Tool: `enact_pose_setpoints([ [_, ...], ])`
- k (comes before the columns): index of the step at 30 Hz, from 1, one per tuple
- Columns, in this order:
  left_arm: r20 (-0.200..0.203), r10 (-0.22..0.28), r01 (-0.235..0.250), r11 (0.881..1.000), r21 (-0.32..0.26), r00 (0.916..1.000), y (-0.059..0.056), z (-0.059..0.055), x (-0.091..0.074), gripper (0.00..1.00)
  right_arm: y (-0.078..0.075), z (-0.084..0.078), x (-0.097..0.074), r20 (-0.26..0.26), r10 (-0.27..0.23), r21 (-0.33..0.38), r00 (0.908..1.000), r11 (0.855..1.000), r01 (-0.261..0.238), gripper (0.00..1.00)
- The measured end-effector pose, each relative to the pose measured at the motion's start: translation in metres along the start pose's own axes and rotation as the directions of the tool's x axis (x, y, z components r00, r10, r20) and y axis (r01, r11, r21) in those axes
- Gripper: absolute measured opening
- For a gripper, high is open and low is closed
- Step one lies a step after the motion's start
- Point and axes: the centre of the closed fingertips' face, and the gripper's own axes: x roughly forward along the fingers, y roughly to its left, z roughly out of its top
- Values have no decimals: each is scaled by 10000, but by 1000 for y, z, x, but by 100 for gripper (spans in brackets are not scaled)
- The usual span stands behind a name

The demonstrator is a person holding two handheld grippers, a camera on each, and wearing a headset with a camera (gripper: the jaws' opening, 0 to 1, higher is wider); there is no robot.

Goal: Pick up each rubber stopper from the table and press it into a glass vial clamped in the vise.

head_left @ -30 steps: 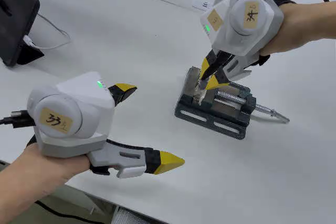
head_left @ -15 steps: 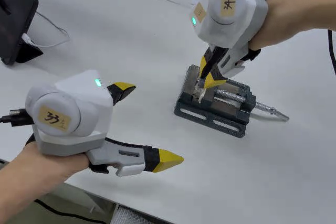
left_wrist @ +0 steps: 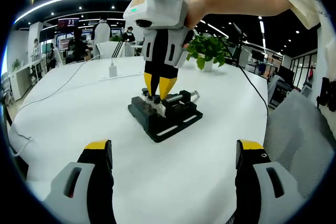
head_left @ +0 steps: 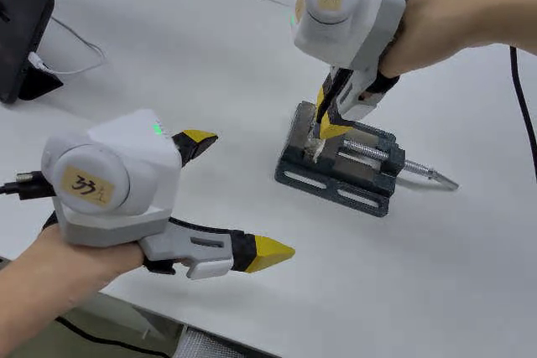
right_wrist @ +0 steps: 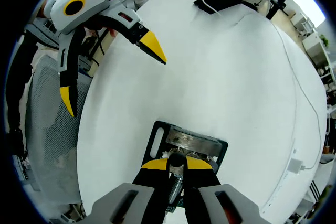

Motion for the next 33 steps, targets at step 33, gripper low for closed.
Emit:
enact_pose_setpoints([
  [33, -42, -35, 35, 10000, 4, 10000, 0, 0, -3, 96, -3, 5, -14, 777, -25, -1199, 9970, 9927, 118, 14],
])
